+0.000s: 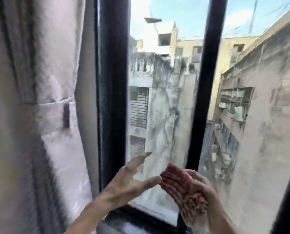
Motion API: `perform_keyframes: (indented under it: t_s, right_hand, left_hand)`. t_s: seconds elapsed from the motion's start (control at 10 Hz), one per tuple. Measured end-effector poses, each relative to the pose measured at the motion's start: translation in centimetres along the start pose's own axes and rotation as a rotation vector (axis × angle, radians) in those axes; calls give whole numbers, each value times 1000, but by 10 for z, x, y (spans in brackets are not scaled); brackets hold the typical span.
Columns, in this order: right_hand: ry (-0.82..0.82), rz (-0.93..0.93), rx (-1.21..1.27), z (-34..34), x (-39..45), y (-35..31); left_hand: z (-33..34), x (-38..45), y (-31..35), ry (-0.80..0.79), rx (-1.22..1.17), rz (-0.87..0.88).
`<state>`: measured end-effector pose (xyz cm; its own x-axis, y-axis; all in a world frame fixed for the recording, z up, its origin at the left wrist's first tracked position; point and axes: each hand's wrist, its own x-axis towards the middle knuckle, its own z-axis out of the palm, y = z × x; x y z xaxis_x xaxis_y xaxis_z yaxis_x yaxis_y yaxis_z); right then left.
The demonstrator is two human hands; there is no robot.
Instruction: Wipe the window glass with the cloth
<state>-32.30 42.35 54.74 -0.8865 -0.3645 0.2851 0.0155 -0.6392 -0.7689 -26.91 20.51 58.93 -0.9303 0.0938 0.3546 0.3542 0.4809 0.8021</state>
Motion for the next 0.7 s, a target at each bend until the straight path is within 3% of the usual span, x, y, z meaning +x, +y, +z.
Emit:
perform_keyframes:
  t_s: [0.1,0.2,0.3,0.4,0.5,0.6,0.7]
  right_hand:
    - [-168,459,139,30,-43,109]
    - [-195,856,52,56,-86,221]
    - [-25,1118,-112,63,-126,314]
    - [154,1285,-158,50,-168,403]
    - [248,1389,-206,39,-207,479]
    - [310,1400,-382,22,-238,537]
    - [272,1436,-525,17,-260,560]
  left_hand:
    - [-15,-104,-72,8,-305,-278]
    - [-18,-209,-142,131,-363,-535]
    - [-16,-313,-207,369,-393,-774]
    - [-4,-402,-272,580,-406,-1055]
    - [20,-458,-329,626,-379,-1233]
    - [47,-486,-371,645,-346,-1368]
    - [64,-510,-400,533,-357,-1465]
